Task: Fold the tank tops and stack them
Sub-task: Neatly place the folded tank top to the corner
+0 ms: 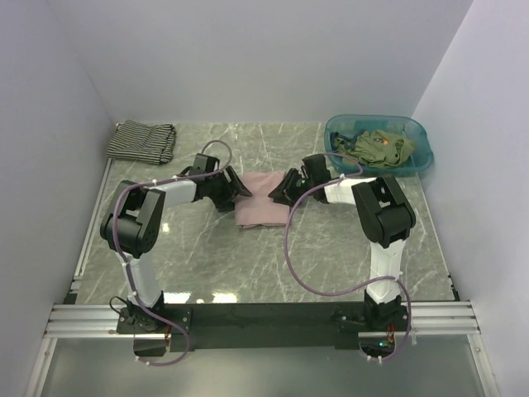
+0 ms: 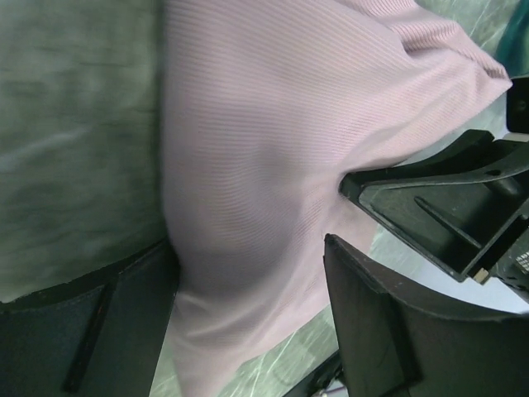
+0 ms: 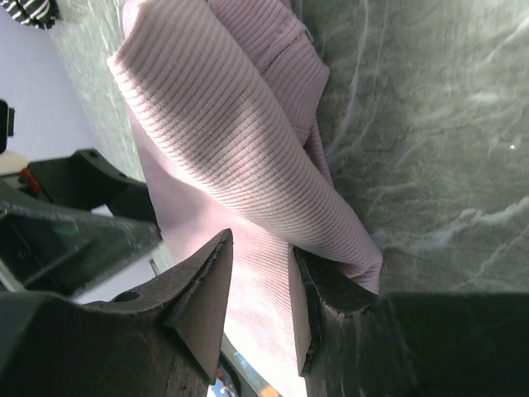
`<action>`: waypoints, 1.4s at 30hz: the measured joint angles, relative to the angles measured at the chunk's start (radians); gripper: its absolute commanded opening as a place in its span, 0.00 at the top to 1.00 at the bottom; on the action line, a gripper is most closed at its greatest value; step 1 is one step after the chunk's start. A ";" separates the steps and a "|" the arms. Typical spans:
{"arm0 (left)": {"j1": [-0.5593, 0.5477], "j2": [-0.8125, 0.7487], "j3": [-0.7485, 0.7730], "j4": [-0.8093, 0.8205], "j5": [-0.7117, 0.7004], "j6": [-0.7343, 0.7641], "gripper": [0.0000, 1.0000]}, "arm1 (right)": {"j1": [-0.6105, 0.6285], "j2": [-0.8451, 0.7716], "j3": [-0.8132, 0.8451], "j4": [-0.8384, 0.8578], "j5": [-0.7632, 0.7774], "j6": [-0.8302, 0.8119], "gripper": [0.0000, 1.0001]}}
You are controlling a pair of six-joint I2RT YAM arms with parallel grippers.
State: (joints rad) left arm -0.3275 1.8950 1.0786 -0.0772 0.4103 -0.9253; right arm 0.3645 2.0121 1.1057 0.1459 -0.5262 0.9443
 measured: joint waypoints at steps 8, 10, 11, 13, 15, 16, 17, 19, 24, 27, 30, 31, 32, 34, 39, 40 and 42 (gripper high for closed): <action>-0.058 0.015 0.025 -0.018 -0.077 -0.044 0.50 | 0.000 0.008 0.015 -0.007 0.009 -0.001 0.59; -0.055 0.015 0.029 -0.047 -0.105 -0.043 0.71 | 0.000 0.008 0.016 -0.008 0.009 -0.003 0.58; -0.053 0.016 0.031 -0.059 -0.122 -0.044 0.76 | 0.000 0.008 0.017 -0.009 0.009 -0.003 0.57; -0.056 0.023 0.061 -0.110 -0.156 -0.032 0.92 | 0.000 0.008 0.029 -0.022 0.011 -0.008 0.55; -0.061 0.038 0.118 -0.167 -0.203 -0.009 0.99 | 0.002 0.008 0.056 -0.055 0.022 -0.021 0.54; -0.062 0.051 0.150 -0.188 -0.232 0.006 0.99 | 0.002 0.008 0.068 -0.068 0.029 -0.026 0.51; -0.062 0.065 0.183 -0.208 -0.264 0.027 0.99 | 0.002 0.008 0.086 -0.085 0.038 -0.033 0.50; -0.060 0.097 0.257 -0.266 -0.336 0.067 0.99 | 0.002 0.008 0.124 -0.115 0.055 -0.050 0.46; -0.053 0.189 0.466 -0.374 -0.560 0.187 0.99 | 0.002 -0.028 0.203 -0.181 0.101 -0.100 0.39; -0.037 0.254 0.608 -0.425 -0.696 0.275 0.99 | 0.005 -0.120 0.208 -0.228 0.138 -0.134 0.39; -0.006 0.317 0.752 -0.444 -0.817 0.375 0.99 | 0.009 -0.243 0.192 -0.245 0.167 -0.162 0.38; 0.006 0.333 0.791 -0.444 -0.846 0.407 1.00 | 0.011 -0.291 0.179 -0.244 0.173 -0.171 0.38; 0.022 0.348 0.834 -0.446 -0.875 0.439 0.99 | 0.014 -0.337 0.166 -0.243 0.181 -0.181 0.38; 0.056 0.381 0.921 -0.451 -0.918 0.500 1.00 | 0.021 -0.400 0.149 -0.240 0.190 -0.194 0.38; 0.140 0.451 1.095 -0.444 -0.982 0.633 1.00 | 0.045 -0.443 0.111 -0.245 0.195 -0.227 0.38; 0.154 0.455 1.109 -0.441 -0.988 0.657 1.00 | 0.048 -0.439 0.106 -0.253 0.195 -0.233 0.38; 0.183 0.462 1.134 -0.439 -0.996 0.705 1.00 | 0.053 -0.435 0.098 -0.270 0.193 -0.241 0.38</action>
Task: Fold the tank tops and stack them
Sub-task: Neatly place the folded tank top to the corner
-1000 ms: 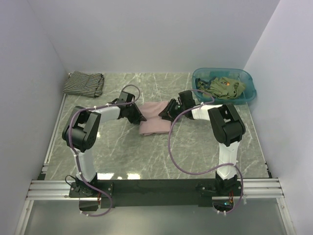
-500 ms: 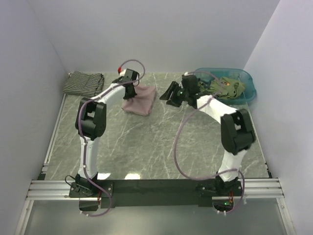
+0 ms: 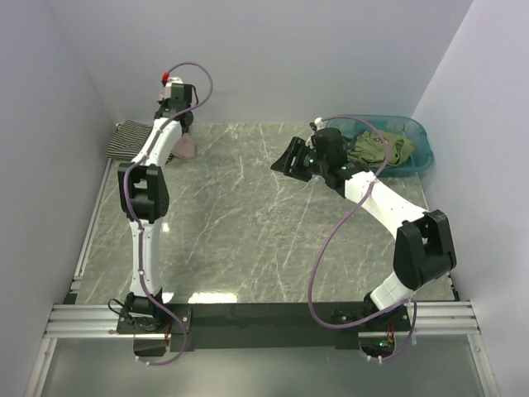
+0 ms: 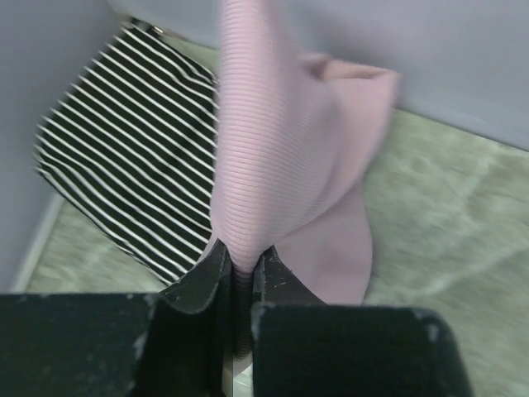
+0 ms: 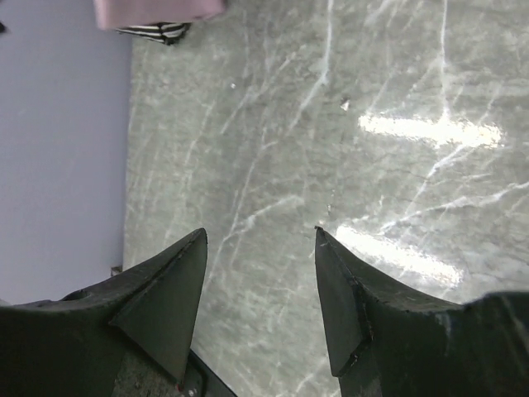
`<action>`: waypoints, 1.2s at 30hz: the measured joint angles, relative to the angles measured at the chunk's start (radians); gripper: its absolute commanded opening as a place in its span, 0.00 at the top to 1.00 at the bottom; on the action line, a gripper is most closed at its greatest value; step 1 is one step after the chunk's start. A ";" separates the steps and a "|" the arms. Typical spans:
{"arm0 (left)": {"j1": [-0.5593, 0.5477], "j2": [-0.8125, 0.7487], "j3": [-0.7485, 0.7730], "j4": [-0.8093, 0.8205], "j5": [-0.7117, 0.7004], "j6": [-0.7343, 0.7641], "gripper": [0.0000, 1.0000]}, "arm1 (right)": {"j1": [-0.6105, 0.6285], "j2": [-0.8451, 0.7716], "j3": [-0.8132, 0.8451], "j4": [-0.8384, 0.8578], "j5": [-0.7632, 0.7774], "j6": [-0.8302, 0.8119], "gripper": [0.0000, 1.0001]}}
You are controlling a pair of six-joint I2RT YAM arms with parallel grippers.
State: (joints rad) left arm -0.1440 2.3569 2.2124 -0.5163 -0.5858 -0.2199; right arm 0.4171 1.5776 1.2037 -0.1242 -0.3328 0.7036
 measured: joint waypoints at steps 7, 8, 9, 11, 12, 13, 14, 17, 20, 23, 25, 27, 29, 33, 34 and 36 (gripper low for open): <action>0.061 0.006 0.047 -0.002 0.022 0.093 1.00 | 0.002 0.016 0.002 -0.023 0.001 -0.022 0.38; 0.068 0.006 0.050 -0.002 0.028 0.103 1.00 | 0.002 0.020 0.003 -0.024 0.001 -0.023 0.38; 0.076 0.006 0.054 -0.002 0.038 0.109 1.00 | 0.003 0.023 0.003 -0.027 0.001 -0.023 0.38; 0.088 0.006 0.056 -0.002 0.055 0.116 1.00 | 0.006 0.029 0.003 -0.027 0.003 -0.023 0.38; 0.097 0.006 0.056 -0.003 0.074 0.121 1.00 | 0.006 0.032 0.006 -0.032 0.003 -0.023 0.38; 0.105 0.006 0.057 -0.003 0.087 0.122 1.00 | 0.008 0.034 0.008 -0.036 0.005 -0.024 0.38; 0.113 0.006 0.057 -0.005 0.105 0.122 1.00 | 0.010 0.034 0.013 -0.043 0.009 -0.026 0.38; 0.146 0.006 0.058 -0.006 0.162 0.119 1.00 | 0.018 0.035 0.036 -0.058 0.018 -0.031 0.38; 0.185 0.005 0.059 -0.005 0.225 0.105 1.00 | 0.027 0.035 0.059 -0.064 0.027 -0.034 0.38; 0.229 0.002 0.059 -0.005 0.278 0.089 1.00 | 0.034 0.039 0.076 -0.071 0.035 -0.040 0.38; 0.251 0.000 0.059 -0.005 0.302 0.077 1.00 | 0.037 0.047 0.085 -0.073 0.038 -0.042 0.38; 0.276 -0.002 0.059 -0.005 0.327 0.069 1.00 | 0.040 0.058 0.089 -0.075 0.043 -0.044 0.38; 0.298 -0.004 0.059 -0.004 0.353 0.058 1.00 | 0.042 0.071 0.092 -0.080 0.047 -0.044 0.38; 0.342 -0.004 0.059 -0.004 0.413 0.030 1.00 | 0.048 0.104 0.094 -0.086 0.055 -0.044 0.38; 0.351 -0.004 0.059 -0.004 0.426 0.021 1.00 | 0.050 0.112 0.098 -0.090 0.056 -0.044 0.38; 0.370 -0.004 0.060 -0.004 0.452 0.012 1.00 | 0.054 0.125 0.105 -0.100 0.059 -0.044 0.38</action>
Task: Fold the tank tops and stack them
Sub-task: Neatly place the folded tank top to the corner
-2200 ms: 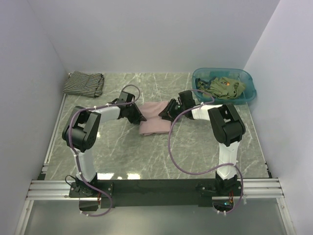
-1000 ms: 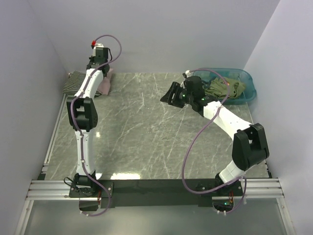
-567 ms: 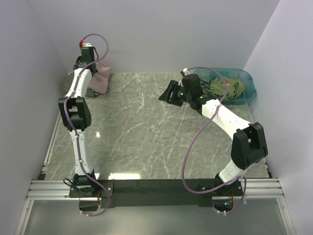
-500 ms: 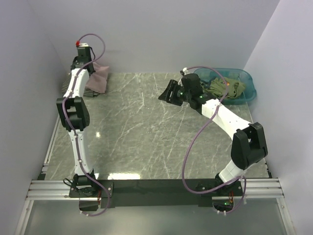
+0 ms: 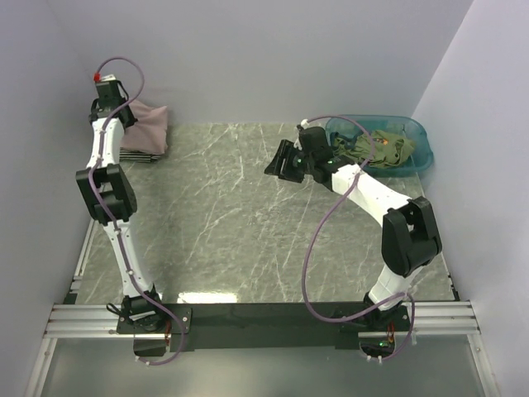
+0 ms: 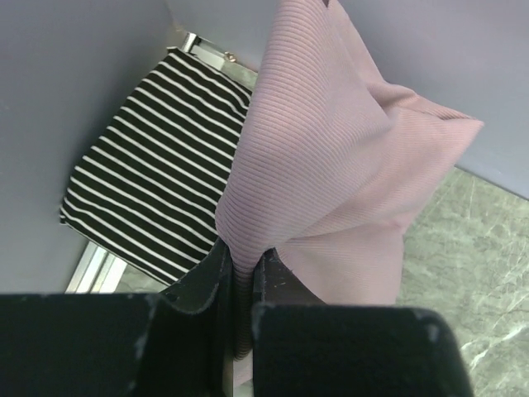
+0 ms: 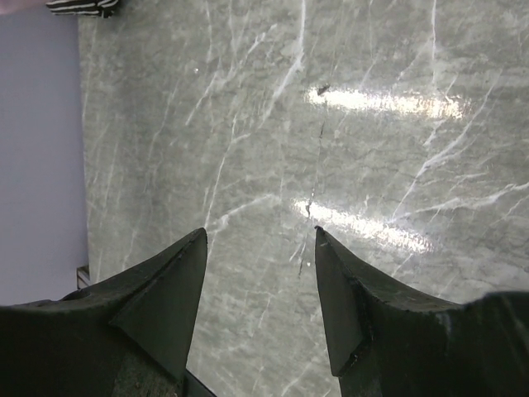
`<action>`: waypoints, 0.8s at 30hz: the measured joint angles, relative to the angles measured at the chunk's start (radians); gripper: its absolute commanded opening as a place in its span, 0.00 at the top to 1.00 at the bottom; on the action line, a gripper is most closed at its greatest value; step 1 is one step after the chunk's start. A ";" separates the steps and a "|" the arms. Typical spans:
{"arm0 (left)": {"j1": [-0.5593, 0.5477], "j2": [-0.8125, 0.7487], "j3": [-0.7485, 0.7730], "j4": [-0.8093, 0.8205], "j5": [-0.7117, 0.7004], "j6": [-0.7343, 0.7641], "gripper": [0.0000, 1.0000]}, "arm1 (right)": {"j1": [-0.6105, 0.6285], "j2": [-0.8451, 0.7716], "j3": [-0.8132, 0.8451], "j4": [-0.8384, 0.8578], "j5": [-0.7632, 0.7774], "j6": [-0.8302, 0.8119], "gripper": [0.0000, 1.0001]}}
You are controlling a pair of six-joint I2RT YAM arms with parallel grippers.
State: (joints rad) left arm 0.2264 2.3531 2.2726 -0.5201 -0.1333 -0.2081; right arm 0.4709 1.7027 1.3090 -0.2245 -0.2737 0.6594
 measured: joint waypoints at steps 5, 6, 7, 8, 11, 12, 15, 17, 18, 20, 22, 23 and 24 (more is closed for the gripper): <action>0.039 0.000 0.000 0.003 0.042 -0.024 1.00 | 0.015 0.005 0.021 -0.015 0.005 -0.003 0.38; 0.046 0.000 0.000 0.006 0.048 -0.026 1.00 | 0.017 0.005 0.028 -0.016 0.005 -0.003 0.38; 0.051 0.000 0.000 0.008 0.053 -0.027 1.00 | 0.020 0.006 0.034 -0.016 0.005 -0.004 0.38; 0.058 0.000 0.000 0.010 0.059 -0.033 1.00 | 0.022 0.006 0.039 -0.016 0.006 -0.004 0.38; 0.074 0.000 0.000 0.016 0.069 -0.046 0.98 | 0.027 0.011 0.049 -0.016 0.013 -0.005 0.38; 0.079 0.000 0.000 0.019 0.070 -0.050 0.92 | 0.029 0.015 0.052 -0.016 0.015 -0.005 0.38; 0.091 0.001 -0.001 0.035 0.077 -0.063 0.41 | 0.033 0.034 0.060 -0.019 0.021 -0.008 0.38; 0.098 0.001 -0.003 0.055 0.077 -0.071 0.00 | 0.037 0.043 0.061 -0.024 0.022 -0.011 0.38; 0.101 0.001 -0.005 0.068 0.078 -0.087 0.01 | 0.038 0.045 0.061 -0.027 0.022 -0.012 0.38; 0.104 0.001 -0.007 0.089 0.080 -0.099 0.01 | 0.041 0.047 0.061 -0.028 0.023 -0.017 0.37; 0.106 0.000 -0.013 0.113 0.080 -0.113 0.00 | 0.043 0.047 0.062 -0.029 0.025 -0.023 0.37; 0.106 0.000 -0.016 0.127 0.079 -0.123 0.01 | 0.044 0.047 0.063 -0.029 0.026 -0.026 0.37; 0.104 -0.004 -0.022 0.137 0.075 -0.130 0.00 | 0.044 0.047 0.064 -0.031 0.027 -0.029 0.37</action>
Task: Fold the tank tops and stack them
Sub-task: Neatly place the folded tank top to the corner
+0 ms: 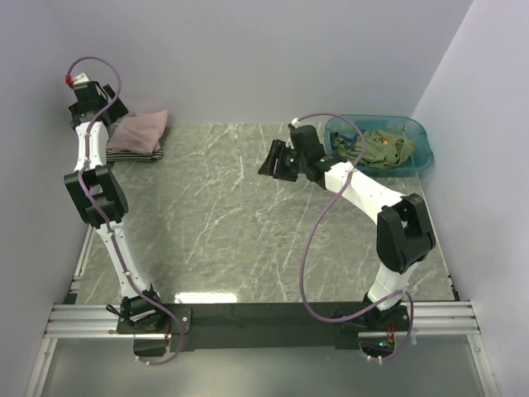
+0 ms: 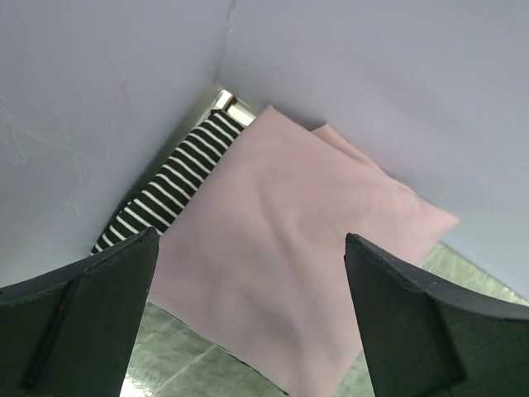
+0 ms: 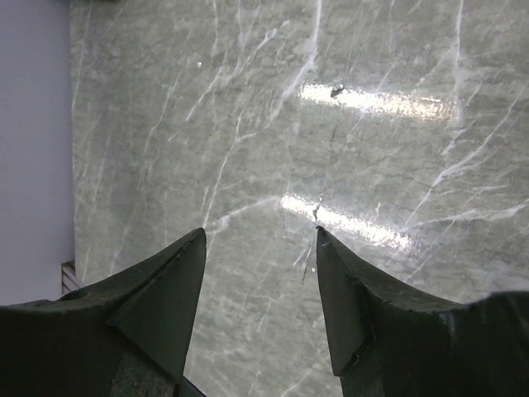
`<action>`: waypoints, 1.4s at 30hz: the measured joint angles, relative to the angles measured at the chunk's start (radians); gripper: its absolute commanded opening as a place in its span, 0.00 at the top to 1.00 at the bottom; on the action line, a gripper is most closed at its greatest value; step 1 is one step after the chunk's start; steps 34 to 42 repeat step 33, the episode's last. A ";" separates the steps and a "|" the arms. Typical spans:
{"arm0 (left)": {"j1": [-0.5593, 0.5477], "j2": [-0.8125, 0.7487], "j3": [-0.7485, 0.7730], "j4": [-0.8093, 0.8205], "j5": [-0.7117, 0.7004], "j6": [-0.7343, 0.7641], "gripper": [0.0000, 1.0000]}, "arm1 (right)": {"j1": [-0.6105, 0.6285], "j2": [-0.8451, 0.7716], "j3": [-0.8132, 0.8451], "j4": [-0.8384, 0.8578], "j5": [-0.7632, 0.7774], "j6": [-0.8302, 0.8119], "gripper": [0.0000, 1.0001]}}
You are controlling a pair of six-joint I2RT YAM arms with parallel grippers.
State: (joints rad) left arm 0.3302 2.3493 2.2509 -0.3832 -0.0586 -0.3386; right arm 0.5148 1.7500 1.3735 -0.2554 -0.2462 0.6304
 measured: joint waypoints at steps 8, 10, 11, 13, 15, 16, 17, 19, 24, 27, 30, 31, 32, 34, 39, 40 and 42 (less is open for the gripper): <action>-0.132 -0.263 -0.230 0.038 -0.072 -0.086 0.01 | -0.002 -0.087 -0.005 -0.018 0.085 -0.032 0.27; -0.221 -0.406 -0.354 0.072 -0.101 -0.119 0.00 | -0.007 -0.156 -0.031 -0.012 0.112 -0.038 0.23; -0.272 -0.475 -0.413 0.084 -0.115 -0.134 0.01 | -0.010 -0.205 -0.051 -0.015 0.128 -0.040 0.23; -0.410 -0.631 -0.551 0.133 -0.121 -0.177 0.00 | -0.014 -0.311 -0.097 -0.014 0.166 -0.043 0.20; -0.536 -0.758 -0.676 0.163 -0.112 -0.206 0.01 | -0.018 -0.434 -0.156 -0.014 0.214 -0.045 0.20; -0.603 -0.819 -0.743 0.169 -0.107 -0.220 0.01 | -0.018 -0.497 -0.192 -0.011 0.244 -0.045 0.18; -0.657 -0.868 -0.802 0.177 -0.105 -0.230 0.01 | -0.018 -0.547 -0.220 -0.014 0.268 -0.044 0.18; -0.758 -0.958 -0.929 0.192 -0.117 -0.249 0.01 | -0.018 -0.671 -0.287 -0.027 0.328 -0.043 0.15; -0.935 -1.073 -1.186 0.170 -0.163 -0.274 0.00 | -0.018 -0.899 -0.452 -0.062 0.478 -0.037 0.06; -0.979 -1.099 -1.260 0.144 -0.183 -0.283 0.00 | -0.018 -0.993 -0.554 -0.088 0.542 -0.025 0.04; -1.000 -1.119 -1.273 0.123 -0.202 -0.286 0.01 | -0.018 -1.051 -0.620 -0.114 0.577 -0.021 0.04; -1.004 -1.125 -1.272 0.126 -0.204 -0.286 0.00 | -0.018 -1.063 -0.631 -0.118 0.583 -0.022 0.04; -1.007 -1.128 -1.269 0.123 -0.206 -0.286 0.01 | -0.018 -1.071 -0.636 -0.122 0.588 -0.022 0.04; -1.009 -1.128 -1.264 0.123 -0.207 -0.285 0.01 | -0.018 -1.076 -0.637 -0.122 0.594 -0.022 0.03; -1.009 -1.128 -1.264 0.123 -0.207 -0.285 0.01 | -0.018 -1.076 -0.637 -0.122 0.594 -0.022 0.03; -1.009 -1.128 -1.264 0.123 -0.207 -0.285 0.01 | -0.018 -1.076 -0.637 -0.122 0.594 -0.022 0.03; -1.009 -1.128 -1.264 0.123 -0.207 -0.285 0.01 | -0.018 -1.076 -0.637 -0.122 0.594 -0.022 0.03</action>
